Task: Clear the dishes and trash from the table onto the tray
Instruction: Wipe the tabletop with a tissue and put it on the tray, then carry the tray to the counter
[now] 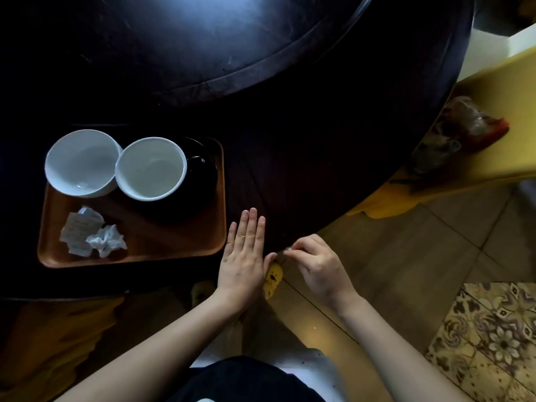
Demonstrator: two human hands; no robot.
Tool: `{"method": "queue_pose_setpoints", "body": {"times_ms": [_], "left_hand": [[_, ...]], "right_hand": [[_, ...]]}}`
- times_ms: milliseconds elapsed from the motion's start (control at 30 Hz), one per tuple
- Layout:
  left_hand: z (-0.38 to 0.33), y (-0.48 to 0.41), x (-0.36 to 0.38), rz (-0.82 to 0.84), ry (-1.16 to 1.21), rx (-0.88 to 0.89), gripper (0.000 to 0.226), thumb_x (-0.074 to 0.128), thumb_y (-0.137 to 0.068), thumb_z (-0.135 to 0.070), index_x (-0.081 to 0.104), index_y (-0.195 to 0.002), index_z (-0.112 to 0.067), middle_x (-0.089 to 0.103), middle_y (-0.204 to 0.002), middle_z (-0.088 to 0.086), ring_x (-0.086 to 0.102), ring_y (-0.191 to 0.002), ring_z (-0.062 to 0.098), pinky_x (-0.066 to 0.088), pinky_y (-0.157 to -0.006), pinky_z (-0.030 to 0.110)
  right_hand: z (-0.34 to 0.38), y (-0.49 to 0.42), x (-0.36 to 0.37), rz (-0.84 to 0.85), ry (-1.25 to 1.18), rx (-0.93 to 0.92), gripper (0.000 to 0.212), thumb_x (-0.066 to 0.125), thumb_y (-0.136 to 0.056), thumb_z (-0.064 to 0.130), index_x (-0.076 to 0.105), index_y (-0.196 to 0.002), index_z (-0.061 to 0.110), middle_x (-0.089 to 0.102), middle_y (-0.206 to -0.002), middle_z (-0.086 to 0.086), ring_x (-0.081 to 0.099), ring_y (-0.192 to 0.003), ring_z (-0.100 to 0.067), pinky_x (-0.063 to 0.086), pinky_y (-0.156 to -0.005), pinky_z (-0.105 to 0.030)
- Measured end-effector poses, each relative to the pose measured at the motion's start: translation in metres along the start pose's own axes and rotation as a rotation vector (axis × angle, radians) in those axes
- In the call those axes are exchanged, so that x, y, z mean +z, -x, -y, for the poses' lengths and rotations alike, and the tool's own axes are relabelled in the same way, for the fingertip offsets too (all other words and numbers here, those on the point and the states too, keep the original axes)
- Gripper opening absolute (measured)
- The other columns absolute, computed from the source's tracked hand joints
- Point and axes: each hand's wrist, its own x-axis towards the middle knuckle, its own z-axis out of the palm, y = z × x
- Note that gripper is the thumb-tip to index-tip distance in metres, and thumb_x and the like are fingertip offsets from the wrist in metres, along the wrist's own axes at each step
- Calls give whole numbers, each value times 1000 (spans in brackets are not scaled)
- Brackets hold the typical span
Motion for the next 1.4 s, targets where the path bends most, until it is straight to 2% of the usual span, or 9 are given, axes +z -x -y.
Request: {"method": "queue_pose_setpoints", "body": {"times_ms": [167, 300, 433, 567, 733, 900, 1033, 1133, 1400], "left_hand": [[-4, -1, -11, 68, 13, -11, 70, 24, -91, -48, 6, -146, -8, -20, -155, 10, -2, -145, 24, -3, -117, 38], [1, -3, -27, 159, -26, 34, 72, 34, -86, -42, 18, -144, -2, 13, -154, 19, 14, -144, 30, 2, -117, 42], [6, -3, -52, 264, -23, 158, 64, 32, -97, -30, 3, -146, -1, -8, -154, 20, -9, -144, 31, 1, -118, 41], [20, 3, -88, 303, 129, 188, 51, 37, -95, -31, 35, -140, -8, 28, -152, 13, 21, -143, 26, 28, -112, 36], [88, 38, -106, 90, 389, 190, 35, 50, -87, -21, 61, -120, -14, 62, -121, 4, 53, -115, 23, 45, -94, 32], [187, 77, -100, -158, 413, -51, 26, 54, -81, -23, 70, -98, -10, 68, -95, 8, 60, -93, 24, 39, -85, 23], [253, 89, -104, -310, 367, -348, 28, 66, -80, -8, 65, -107, -2, 62, -102, 19, 56, -100, 35, 41, -92, 37], [284, 84, -106, -271, 427, -525, 35, 61, -85, -15, 57, -118, -3, 55, -112, 20, 49, -110, 34, 41, -94, 42], [305, 62, -93, -195, 585, -590, 39, 59, -86, -18, 52, -123, -8, 53, -116, 18, 54, -103, 30, 43, -83, 35]], "right_hand": [[5, 20, -1, -172, -85, 283, 23, 66, -80, 2, 71, -101, 7, 64, -94, -7, 59, -90, -15, 56, -78, -24], [21, 9, -4, -240, -160, 391, 21, 66, -81, 4, 70, -101, 11, 64, -95, -4, 60, -90, -12, 56, -79, -21], [39, -13, -8, -292, -197, 470, 17, 65, -84, 9, 70, -100, 11, 65, -96, -4, 61, -89, -13, 51, -77, -16], [65, -38, -5, -303, -266, 517, 15, 66, -84, 15, 68, -99, 11, 64, -99, -4, 59, -87, -10, 47, -71, -10], [112, -75, 18, -281, -405, 514, 9, 69, -81, 18, 68, -87, 13, 66, -90, -5, 62, -81, -15, 54, -75, -28], [167, -101, 62, -171, -438, 423, 7, 70, -79, 14, 67, -83, 10, 64, -87, -4, 61, -75, -16, 50, -75, -27], [198, -115, 94, -108, -345, 363, 5, 66, -82, 13, 66, -86, 11, 63, -93, -5, 60, -86, -19, 48, -79, -29], [216, -127, 111, -123, -253, 299, 5, 62, -84, 12, 64, -87, 9, 62, -94, -8, 57, -92, -25, 49, -82, -36], [231, -136, 132, -89, -78, 223, 28, 52, -82, -2, 63, -106, 8, 61, -108, -9, 52, -103, -30, 46, -90, -35]]}}
